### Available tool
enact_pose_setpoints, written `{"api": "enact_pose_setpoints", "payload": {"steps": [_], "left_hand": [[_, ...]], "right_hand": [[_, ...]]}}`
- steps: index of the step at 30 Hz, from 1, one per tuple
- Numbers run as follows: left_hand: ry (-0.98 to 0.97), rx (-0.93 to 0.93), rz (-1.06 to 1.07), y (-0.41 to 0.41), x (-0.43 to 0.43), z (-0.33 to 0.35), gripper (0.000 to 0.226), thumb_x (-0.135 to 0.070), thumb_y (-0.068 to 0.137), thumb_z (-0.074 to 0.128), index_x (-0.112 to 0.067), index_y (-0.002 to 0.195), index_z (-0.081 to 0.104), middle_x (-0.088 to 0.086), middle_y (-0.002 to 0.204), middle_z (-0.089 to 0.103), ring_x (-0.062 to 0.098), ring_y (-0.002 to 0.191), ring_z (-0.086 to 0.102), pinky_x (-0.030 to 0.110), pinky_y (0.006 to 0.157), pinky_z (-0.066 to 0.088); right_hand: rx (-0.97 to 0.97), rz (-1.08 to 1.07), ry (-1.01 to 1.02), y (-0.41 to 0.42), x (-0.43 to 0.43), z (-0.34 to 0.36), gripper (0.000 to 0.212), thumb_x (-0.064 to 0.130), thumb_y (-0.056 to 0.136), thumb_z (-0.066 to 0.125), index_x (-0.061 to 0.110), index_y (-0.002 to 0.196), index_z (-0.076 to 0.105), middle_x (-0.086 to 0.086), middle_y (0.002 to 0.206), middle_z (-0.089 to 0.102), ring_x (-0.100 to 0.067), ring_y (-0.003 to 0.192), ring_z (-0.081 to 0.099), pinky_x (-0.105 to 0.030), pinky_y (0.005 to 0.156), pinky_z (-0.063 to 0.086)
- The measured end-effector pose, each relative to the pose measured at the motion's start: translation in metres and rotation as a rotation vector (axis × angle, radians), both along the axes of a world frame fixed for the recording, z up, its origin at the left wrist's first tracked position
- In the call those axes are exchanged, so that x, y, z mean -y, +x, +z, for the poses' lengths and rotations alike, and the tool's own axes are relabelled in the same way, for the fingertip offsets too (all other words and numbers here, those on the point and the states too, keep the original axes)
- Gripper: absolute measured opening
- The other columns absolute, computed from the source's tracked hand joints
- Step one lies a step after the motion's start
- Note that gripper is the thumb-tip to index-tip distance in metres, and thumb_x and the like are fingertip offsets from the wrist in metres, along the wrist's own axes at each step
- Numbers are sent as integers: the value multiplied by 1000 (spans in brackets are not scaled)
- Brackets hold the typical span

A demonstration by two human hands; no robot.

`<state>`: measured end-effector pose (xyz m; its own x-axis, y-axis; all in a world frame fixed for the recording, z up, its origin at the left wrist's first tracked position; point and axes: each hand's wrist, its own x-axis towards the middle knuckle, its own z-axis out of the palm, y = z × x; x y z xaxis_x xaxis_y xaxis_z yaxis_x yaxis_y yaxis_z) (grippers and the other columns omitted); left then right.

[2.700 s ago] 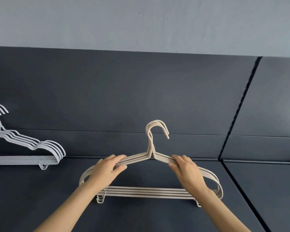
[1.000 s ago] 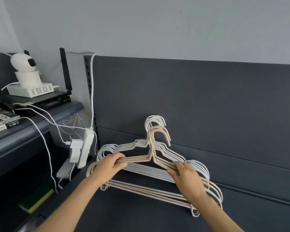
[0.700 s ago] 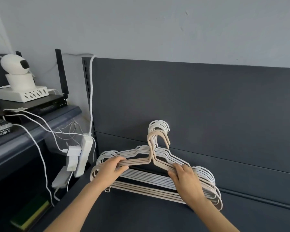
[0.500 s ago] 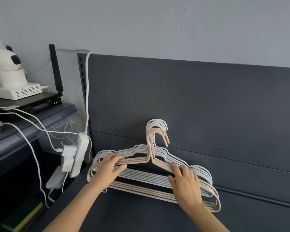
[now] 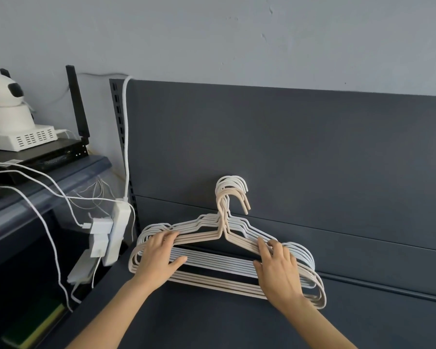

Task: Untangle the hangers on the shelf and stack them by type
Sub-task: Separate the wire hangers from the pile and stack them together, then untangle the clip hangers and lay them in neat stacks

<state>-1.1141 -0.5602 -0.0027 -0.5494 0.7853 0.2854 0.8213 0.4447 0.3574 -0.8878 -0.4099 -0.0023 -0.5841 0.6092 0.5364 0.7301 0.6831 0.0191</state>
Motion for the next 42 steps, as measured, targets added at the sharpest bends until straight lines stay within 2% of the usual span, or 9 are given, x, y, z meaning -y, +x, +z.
{"api": "enact_pose_setpoints", "payload": {"steps": [4,12,15,20,28,30,31,34,42], "left_hand": [[48,-66,-2,8,4,5,67,-41,84,61,-16,140,35,5,142,38,24,132,32,37,110,26],[103,-119,-112,77,0,2,45,-38,85,57,-16,124,54,4,121,55,26,115,50,39,98,39],[25,-51,-228,130,-14,-4,44,-36,88,56,-21,129,49,-2,126,50,21,121,44,35,104,32],[-139,-21,-391,233,-43,-9,45,-44,92,42,-30,134,37,-11,133,39,11,128,31,27,109,22],[-206,7,-481,404,-90,2,45,-41,94,42,-27,136,37,-7,138,39,14,131,31,30,109,23],[-204,21,-503,446,-100,3,44,-40,94,42,-26,135,38,-6,138,40,14,130,32,31,108,24],[-206,32,-513,466,-105,3,44,-40,94,42,-25,135,39,-6,138,40,14,130,32,31,107,25],[-232,51,-542,521,-122,3,43,-39,94,42,-25,134,40,-5,137,42,15,129,34,31,106,27],[-259,109,-681,646,-179,2,40,-36,93,44,-23,131,43,-2,136,45,17,126,39,33,104,32]], "right_hand": [[-30,15,-3,10,2,0,63,34,53,85,12,108,63,-7,94,68,-25,77,67,-36,65,56],[-93,20,-82,85,5,-9,53,28,64,76,18,111,54,-5,100,65,-25,81,66,-36,68,55],[-55,-60,-122,135,3,-14,47,30,64,75,17,107,61,-4,97,66,-24,80,67,-36,67,56],[44,-185,-200,237,-1,-25,60,29,50,89,9,102,68,-8,95,69,-26,81,69,-36,64,57],[45,-264,-264,404,-7,-20,55,35,46,90,13,93,71,-2,84,70,-21,71,69,-32,58,56],[20,-268,-306,442,-9,-13,51,33,60,84,11,104,68,-5,94,69,-26,83,68,-36,67,56],[-6,-267,-350,460,-7,-7,49,33,74,74,11,115,62,-6,107,65,-28,97,64,-38,79,53],[0,-287,-429,511,-11,3,49,36,96,39,16,140,32,-2,138,42,-24,129,37,-33,106,31],[-54,-449,-505,636,-26,15,46,37,97,35,19,140,32,0,137,42,-21,128,35,-31,106,29]]}}
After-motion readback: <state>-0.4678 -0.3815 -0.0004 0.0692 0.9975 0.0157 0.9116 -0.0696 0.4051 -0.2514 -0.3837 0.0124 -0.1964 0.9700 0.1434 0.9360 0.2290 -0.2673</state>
